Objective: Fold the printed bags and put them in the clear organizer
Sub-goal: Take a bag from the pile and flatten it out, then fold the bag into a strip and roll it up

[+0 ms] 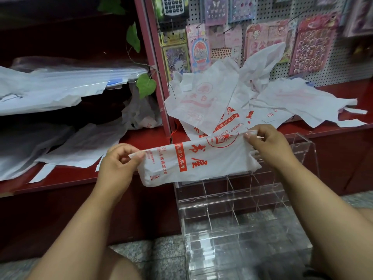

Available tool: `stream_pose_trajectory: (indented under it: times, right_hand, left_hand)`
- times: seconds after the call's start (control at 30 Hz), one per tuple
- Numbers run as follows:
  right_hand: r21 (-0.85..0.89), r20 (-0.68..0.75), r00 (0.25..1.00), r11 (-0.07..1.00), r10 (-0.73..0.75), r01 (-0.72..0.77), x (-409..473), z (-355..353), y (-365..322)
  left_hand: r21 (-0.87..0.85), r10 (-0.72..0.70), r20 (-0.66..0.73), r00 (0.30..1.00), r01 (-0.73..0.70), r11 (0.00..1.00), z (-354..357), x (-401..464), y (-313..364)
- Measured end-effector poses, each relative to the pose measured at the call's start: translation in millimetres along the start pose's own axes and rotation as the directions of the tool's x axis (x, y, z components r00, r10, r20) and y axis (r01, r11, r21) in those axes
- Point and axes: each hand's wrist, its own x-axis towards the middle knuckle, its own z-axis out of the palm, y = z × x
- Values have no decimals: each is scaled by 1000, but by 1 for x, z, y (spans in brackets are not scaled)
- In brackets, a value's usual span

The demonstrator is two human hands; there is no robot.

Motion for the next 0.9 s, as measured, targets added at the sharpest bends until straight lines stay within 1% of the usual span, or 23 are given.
stream_pose_trajectory:
  times: [0.03,0.07,0.1,0.17,0.2,0.27,0.33,0.4,0.43,0.47,0.5,0.53,0.57,0.6,0.63,0.7,0.73,0.77,0.83,0.9]
  right_hand:
    - [78,19,999,996,49,-51,-2,3,-2]
    - [116,22,997,990,78,-80,-4,8,-3]
    - [111,4,997,991,80,-79,-7,12,-5]
    - [27,-69,997,999,27,-25,-11,20,-8]
    - [-17,-98,995,1000,-5,4,-13,22,-8]
    - [-70,-121,992,997,-33,25,-14,25,-5]
    - [-61,-127,992,998,-9,1,-12,25,1]
    - [-11,-113,992,998,53,-55,-10,25,6]
    - [20,-75,991,994,110,-108,-10,24,7]
    - [43,-1,984,983,181,-180,-8,23,9]
    - [58,114,961,964,252,-259,-8,22,10]
    - [80,242,925,944,292,-319,-8,22,13]
    - [109,344,889,928,301,-356,-8,22,16]
    - [132,397,870,919,294,-371,-8,22,20]
    - [133,404,871,924,281,-360,-8,23,21]
    - [98,336,904,945,264,-313,-8,24,20]
    - [86,298,917,950,263,-300,-8,24,18]
    - [68,278,923,953,265,-294,-7,23,17]
    - [38,256,927,956,273,-292,-6,22,17]
    - [62,234,931,951,280,-302,-7,22,17]
  left_hand:
    - [-66,-18,11,1000,19,998,1,-1,2]
    - [-127,-43,24,999,46,991,3,-1,4]
    - [-156,-64,30,997,68,985,6,-3,4]
    - [-110,-64,1,998,63,992,12,-5,2]
    - [-58,-45,-26,999,43,997,14,-5,0]
    - [27,-13,-62,998,14,1000,18,-6,0]
    - [84,-30,-44,999,34,996,20,-5,-2]
    - [116,-93,-28,995,96,989,21,-2,-5]
    - [121,-122,-36,992,126,985,22,-1,-6]
    - [113,-152,-52,987,157,981,22,1,-8]
    - [96,-181,-77,980,188,977,22,2,-11]
    - [76,-219,-103,970,227,971,22,3,-13]
    - [69,-265,-122,957,274,959,20,4,-16]
    - [49,-319,-119,940,326,944,18,5,-17]
    - [4,-385,-87,919,387,922,16,6,-17]
    - [-167,-515,61,855,517,839,13,8,-12]
    - [-248,-539,138,831,556,794,10,8,-10]
    - [-285,-535,195,822,569,771,8,8,-8]
    - [-265,-484,257,837,542,797,4,9,-10]
    - [-221,-440,241,865,490,843,2,6,-10]
